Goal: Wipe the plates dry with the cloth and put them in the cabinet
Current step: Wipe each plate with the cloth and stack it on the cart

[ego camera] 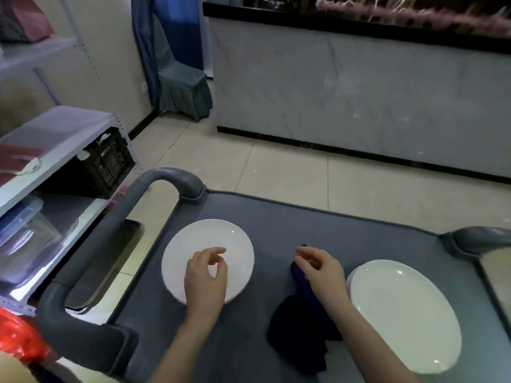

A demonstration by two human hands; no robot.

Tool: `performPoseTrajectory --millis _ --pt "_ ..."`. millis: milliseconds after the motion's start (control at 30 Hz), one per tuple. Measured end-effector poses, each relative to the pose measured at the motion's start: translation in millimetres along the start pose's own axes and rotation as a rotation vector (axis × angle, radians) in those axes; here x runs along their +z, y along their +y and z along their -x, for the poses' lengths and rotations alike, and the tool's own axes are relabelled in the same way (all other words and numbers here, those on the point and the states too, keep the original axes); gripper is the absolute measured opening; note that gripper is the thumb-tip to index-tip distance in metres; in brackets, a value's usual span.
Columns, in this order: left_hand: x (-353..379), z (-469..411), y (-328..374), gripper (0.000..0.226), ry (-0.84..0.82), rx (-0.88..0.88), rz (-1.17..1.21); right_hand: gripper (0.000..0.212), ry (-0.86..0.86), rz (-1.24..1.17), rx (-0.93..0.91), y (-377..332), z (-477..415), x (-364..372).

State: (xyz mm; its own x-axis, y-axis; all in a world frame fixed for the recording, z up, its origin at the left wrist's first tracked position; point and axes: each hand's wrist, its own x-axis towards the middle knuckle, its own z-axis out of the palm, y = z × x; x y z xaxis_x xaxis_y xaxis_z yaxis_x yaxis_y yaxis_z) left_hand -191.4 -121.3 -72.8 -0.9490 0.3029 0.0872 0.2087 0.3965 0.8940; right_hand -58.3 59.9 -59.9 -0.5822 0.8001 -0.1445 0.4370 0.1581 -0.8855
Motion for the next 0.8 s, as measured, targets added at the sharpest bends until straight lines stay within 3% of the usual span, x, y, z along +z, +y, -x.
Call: performPoseTrajectory --millis 233,333,467,667,800 --pt "99 62 72 0.026 -0.45 0.071 0.142 0.016 0.245 0.128 0.031 55 27 -124" --pt "138 92 91 0.024 -0.561 0.081 0.105 0.018 0.281 0.208 0.066 82 36 -168" --pt "176 117 98 0.029 -0.615 0.101 -0.032 0.026 0.284 0.309 0.13 117 43 -210" --pt "200 132 96 0.047 -0.563 0.088 -0.229 0.044 0.212 0.36 0.172 149 43 -240" --pt "204 134 95 0.041 -0.548 0.061 -0.259 0.05 0.195 0.31 0.187 155 40 -243"
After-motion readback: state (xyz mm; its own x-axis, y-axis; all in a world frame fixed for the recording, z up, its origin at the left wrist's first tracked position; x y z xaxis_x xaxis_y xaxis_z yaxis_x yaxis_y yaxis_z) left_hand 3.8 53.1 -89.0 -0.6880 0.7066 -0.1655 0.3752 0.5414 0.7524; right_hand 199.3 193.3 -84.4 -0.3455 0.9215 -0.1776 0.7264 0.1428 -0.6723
